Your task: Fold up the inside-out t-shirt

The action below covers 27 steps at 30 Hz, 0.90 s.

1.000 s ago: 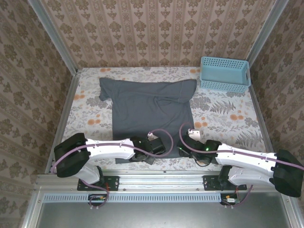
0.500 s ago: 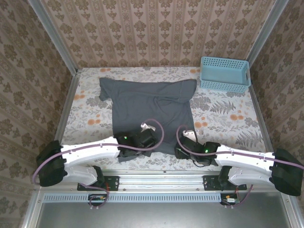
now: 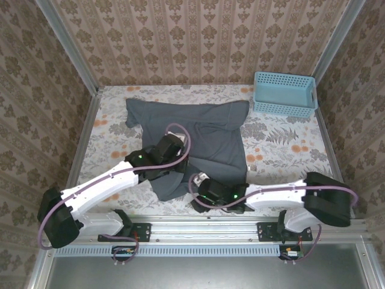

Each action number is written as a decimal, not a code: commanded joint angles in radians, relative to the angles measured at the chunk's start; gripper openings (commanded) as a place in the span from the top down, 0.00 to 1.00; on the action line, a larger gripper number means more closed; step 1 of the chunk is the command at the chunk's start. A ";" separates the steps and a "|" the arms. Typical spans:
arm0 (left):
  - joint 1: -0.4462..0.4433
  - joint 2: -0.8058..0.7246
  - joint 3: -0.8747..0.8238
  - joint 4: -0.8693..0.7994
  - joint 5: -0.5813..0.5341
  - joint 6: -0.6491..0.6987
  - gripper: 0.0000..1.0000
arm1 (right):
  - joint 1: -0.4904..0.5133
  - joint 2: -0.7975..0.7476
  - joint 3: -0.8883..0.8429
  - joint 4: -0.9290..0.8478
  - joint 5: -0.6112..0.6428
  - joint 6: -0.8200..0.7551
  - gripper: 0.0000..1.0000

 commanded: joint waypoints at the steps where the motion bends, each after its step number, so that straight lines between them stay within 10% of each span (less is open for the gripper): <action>1: 0.044 -0.034 0.049 0.011 0.056 0.051 0.98 | 0.003 0.093 0.068 0.088 0.000 -0.105 0.36; 27: 0.107 -0.131 0.289 -0.134 0.104 0.186 0.97 | -0.339 0.373 0.237 0.434 0.219 -0.344 0.36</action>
